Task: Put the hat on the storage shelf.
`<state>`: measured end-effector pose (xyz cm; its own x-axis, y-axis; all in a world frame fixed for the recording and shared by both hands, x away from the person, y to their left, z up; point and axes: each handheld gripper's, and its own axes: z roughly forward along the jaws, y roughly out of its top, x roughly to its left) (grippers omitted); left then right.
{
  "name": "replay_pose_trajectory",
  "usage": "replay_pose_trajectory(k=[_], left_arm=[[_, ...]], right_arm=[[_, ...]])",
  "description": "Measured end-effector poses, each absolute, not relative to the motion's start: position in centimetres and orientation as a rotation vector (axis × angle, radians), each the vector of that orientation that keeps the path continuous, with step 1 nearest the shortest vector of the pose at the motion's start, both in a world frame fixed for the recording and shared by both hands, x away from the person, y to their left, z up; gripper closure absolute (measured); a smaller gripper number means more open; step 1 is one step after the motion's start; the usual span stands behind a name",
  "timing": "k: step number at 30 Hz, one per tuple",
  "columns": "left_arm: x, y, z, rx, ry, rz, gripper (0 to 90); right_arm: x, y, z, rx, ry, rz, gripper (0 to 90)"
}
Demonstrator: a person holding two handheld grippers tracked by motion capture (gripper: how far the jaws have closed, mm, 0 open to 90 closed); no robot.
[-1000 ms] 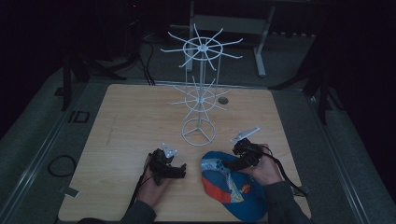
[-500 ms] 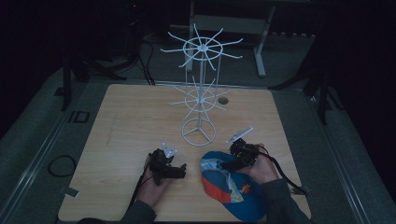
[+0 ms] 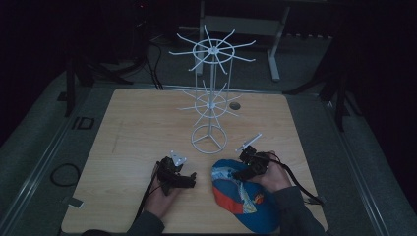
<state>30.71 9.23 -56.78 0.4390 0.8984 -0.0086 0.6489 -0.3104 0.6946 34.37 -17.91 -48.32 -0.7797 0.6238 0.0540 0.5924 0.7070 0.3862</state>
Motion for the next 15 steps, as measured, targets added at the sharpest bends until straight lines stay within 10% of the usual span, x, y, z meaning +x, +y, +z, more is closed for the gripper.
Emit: replay_pose_trajectory(k=[15], left_arm=[[30.71,9.23,-56.77,2.065,1.295,0.513,2.6]], right_arm=[[34.4,-18.02,-48.22,0.983,2.876,0.601,87.1]])
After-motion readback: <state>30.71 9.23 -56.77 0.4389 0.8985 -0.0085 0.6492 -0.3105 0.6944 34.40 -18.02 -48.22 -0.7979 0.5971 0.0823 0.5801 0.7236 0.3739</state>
